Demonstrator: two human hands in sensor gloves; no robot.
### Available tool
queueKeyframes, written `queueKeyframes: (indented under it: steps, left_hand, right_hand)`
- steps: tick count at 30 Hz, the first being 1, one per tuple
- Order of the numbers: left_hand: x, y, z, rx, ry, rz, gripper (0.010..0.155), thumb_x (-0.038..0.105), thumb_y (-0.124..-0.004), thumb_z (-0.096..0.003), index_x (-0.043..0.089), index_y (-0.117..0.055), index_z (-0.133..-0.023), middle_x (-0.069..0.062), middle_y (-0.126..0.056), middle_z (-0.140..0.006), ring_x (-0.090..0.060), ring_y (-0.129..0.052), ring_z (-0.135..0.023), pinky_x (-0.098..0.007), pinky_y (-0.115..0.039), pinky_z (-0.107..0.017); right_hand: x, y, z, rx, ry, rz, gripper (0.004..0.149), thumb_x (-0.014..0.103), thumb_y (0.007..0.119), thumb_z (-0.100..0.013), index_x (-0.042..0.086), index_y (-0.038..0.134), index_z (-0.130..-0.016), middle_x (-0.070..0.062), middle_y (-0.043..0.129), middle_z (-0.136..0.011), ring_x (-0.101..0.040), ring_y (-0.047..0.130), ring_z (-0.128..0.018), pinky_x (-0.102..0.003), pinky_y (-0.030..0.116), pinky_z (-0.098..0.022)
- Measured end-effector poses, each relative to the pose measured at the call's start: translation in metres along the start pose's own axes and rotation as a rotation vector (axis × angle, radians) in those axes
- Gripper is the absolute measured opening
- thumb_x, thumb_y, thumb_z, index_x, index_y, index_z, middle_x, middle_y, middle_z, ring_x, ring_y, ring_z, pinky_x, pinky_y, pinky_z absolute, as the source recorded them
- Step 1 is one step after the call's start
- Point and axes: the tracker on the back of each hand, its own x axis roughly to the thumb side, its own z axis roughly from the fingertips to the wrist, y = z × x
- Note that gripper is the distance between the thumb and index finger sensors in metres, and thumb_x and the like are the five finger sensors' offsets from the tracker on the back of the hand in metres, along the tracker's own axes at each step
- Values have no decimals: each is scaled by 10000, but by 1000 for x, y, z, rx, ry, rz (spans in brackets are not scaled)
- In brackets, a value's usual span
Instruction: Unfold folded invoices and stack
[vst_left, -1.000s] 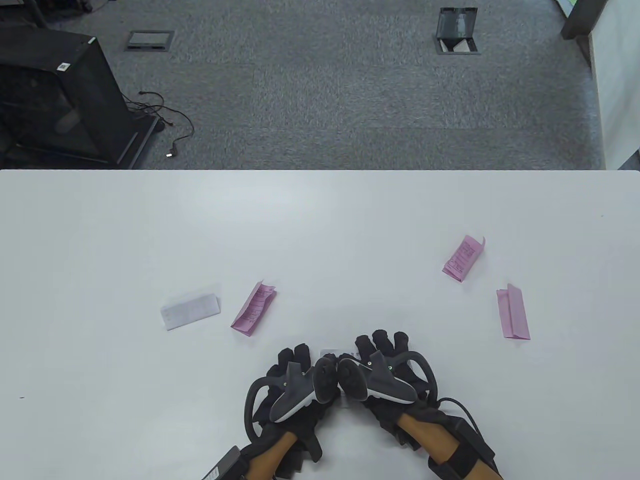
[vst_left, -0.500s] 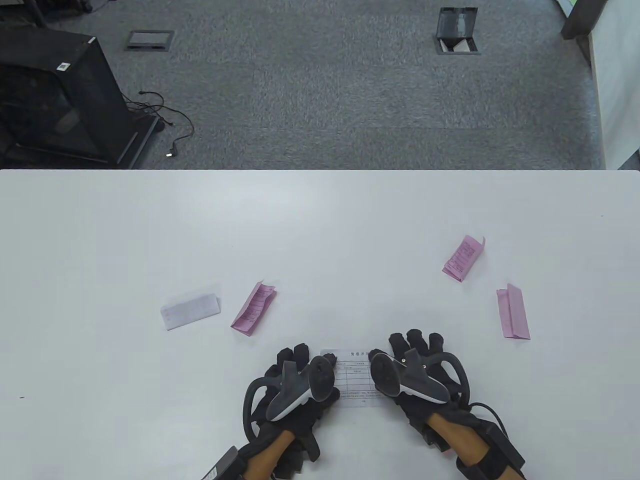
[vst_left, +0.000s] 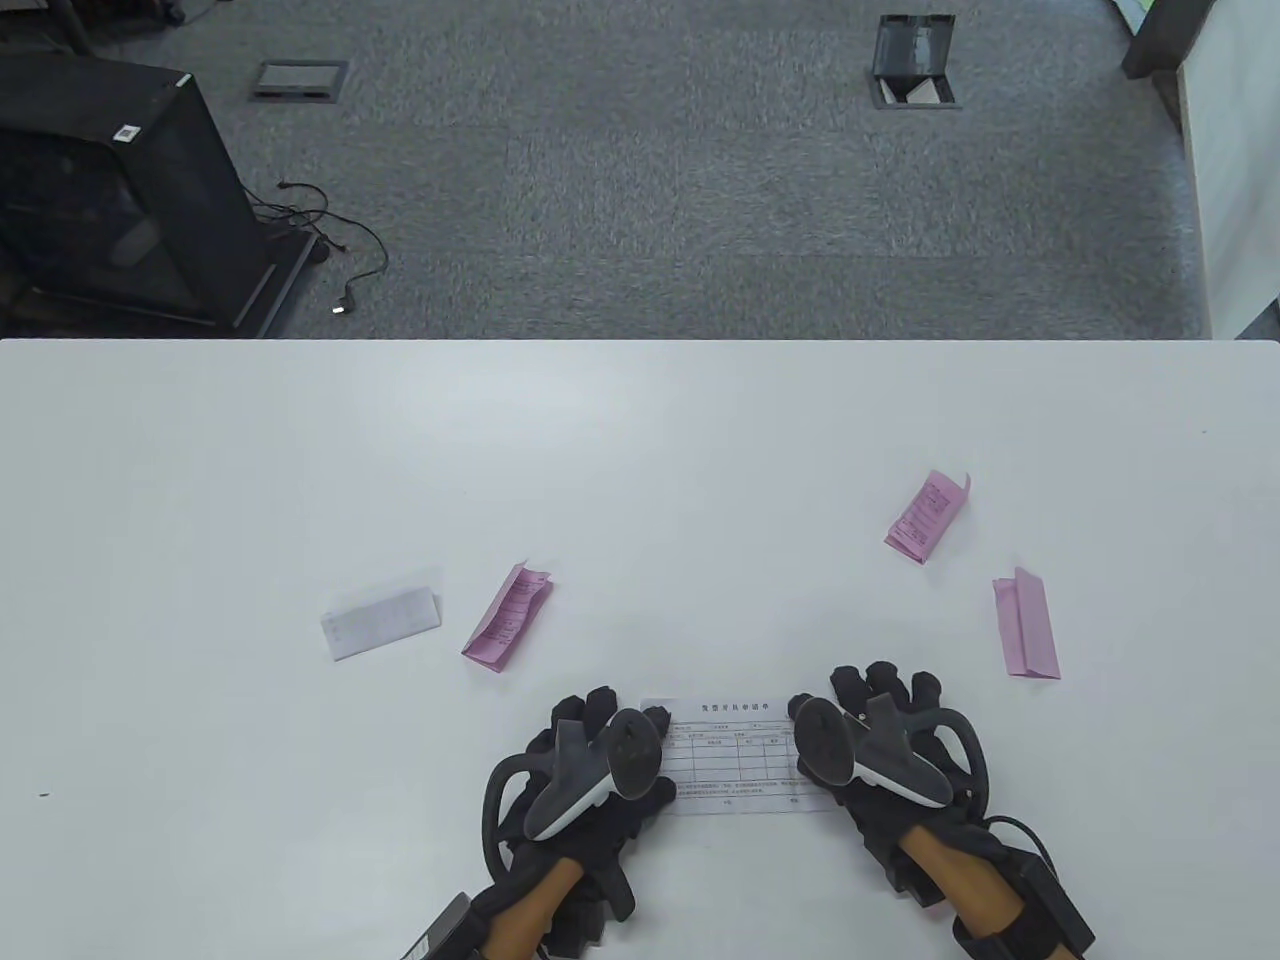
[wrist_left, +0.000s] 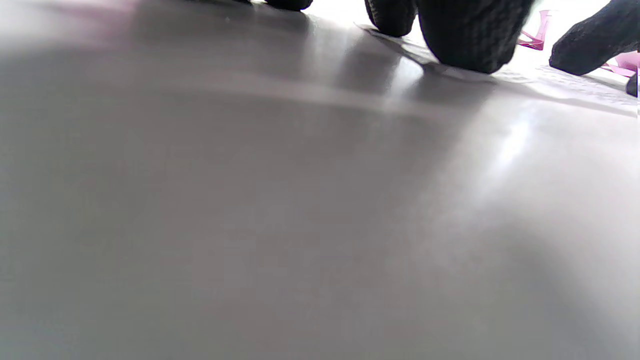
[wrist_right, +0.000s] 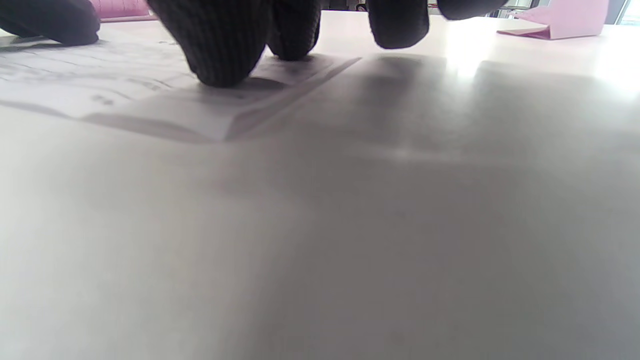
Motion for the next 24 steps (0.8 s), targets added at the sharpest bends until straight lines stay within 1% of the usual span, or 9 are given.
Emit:
queueKeyframes:
  steps: [1,2,3,5,7,11,15,19,24]
  left_hand:
    - [0,0,0,0,0,0,705,561,-731,-499,471,-392,-1111,-94,-196,-1236,-405,-194,-1103,-583,-319,-792]
    - [0,0,0,-1,-1,0,703,560,-730,-501,472,-390,-1110,-95,-195,-1236,-405,-192,-1102,-583,-317,-793]
    - [0,0,0,-1,-2,0,703,560,-730,-501,472,-390,-1110,-94,-195,-1235,-404,-191,-1103,-583,-317,-792]
    - [0,0,0,-2,-3,0,704,560,-729,-501,471,-389,-1110,-97,-194,-1235,-406,-191,-1102,-585,-316,-792]
    - [0,0,0,-3,-4,-1,704,559,-729,-501,470,-388,-1111,-98,-193,-1235,-408,-189,-1102,-587,-315,-792]
    - [-1,0,0,-5,-6,1,704,558,-726,-503,469,-383,-1112,-97,-187,-1234,-406,-184,-1101,-586,-310,-791]
    - [0,0,0,-8,-6,1,704,559,-724,-504,469,-380,-1112,-96,-182,-1234,-407,-179,-1101,-586,-307,-791]
    - [0,-1,0,-8,-6,0,705,560,-723,-503,470,-378,-1112,-96,-181,-1234,-407,-177,-1101,-586,-305,-792]
    - [0,-1,0,-10,-6,-2,709,560,-721,-503,462,-379,-1116,-95,-178,-1234,-405,-175,-1101,-586,-304,-791]
  right_hand:
    - [1,-1,1,-25,-7,4,591,495,713,-459,375,559,-1017,-169,464,-1131,-529,398,-1022,-795,320,-658]
    - [3,-5,4,-89,-17,8,590,492,712,-459,377,558,-1016,-169,462,-1132,-529,397,-1023,-795,320,-658]
    - [5,-8,6,-126,-26,6,589,493,708,-460,378,556,-1018,-168,460,-1133,-530,394,-1023,-795,319,-659]
    - [14,-20,12,-213,-49,-38,587,503,691,-466,380,549,-1022,-169,454,-1135,-532,384,-1026,-795,318,-659]
    - [25,-29,16,-253,-72,-86,584,504,687,-467,379,552,-1022,-172,448,-1137,-536,370,-1028,-795,311,-660]
    - [51,-32,15,-232,-119,-72,588,515,678,-470,376,547,-1027,-174,433,-1143,-541,351,-1032,-796,306,-660]
    - [74,-26,5,-177,-158,-49,582,518,676,-470,384,554,-1023,-176,423,-1146,-545,339,-1033,-797,300,-660]
    - [87,-19,-5,-119,-169,-40,573,517,681,-469,392,567,-1017,-178,418,-1148,-548,328,-1034,-799,294,-658]
    - [94,-13,-12,-83,-171,-42,583,520,690,-464,384,567,-1017,-178,420,-1148,-549,330,-1033,-800,295,-656]
